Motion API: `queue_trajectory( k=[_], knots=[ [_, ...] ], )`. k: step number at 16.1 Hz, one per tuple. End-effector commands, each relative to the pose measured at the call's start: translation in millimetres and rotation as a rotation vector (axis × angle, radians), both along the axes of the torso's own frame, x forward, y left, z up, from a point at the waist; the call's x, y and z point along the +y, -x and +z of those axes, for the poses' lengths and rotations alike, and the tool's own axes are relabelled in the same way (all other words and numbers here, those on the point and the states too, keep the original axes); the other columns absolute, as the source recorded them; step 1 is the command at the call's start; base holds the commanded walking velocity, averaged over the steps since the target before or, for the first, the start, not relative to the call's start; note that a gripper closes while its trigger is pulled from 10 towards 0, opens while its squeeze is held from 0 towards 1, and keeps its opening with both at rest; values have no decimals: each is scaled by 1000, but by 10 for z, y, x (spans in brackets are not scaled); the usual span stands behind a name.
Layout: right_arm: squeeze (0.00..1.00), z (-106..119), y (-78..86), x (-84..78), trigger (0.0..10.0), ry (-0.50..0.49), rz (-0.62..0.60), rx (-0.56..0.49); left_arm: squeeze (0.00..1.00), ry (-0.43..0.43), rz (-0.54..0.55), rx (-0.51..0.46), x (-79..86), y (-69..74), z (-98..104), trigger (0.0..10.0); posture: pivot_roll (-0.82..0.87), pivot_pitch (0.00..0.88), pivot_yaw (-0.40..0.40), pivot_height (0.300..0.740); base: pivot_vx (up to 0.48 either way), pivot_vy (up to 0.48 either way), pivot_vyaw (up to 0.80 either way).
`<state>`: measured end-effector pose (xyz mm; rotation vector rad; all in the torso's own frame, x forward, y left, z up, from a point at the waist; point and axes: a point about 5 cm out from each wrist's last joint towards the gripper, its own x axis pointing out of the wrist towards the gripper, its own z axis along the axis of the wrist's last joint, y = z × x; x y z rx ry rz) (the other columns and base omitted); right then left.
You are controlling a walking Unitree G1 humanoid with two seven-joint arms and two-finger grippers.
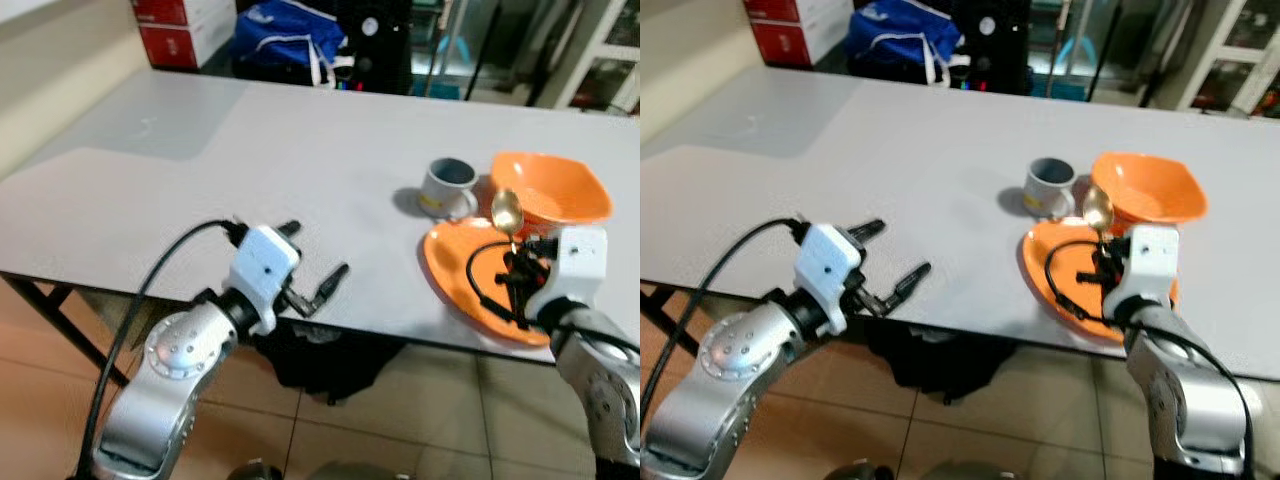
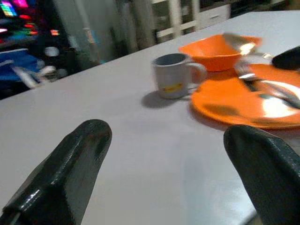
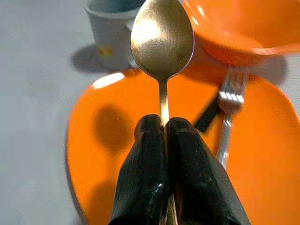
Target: Setting the table
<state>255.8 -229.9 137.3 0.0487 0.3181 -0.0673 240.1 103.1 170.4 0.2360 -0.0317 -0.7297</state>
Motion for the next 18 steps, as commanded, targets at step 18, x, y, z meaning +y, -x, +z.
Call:
queue_trajectory(
  k=[18],
  knots=[
    [0, -175, -536, -124, 10000, -18, 62, 148, 0, -41, -162, 60, -251, 263, -97, 10000, -73, 106, -24, 740, 0, 0, 0]
  ],
)
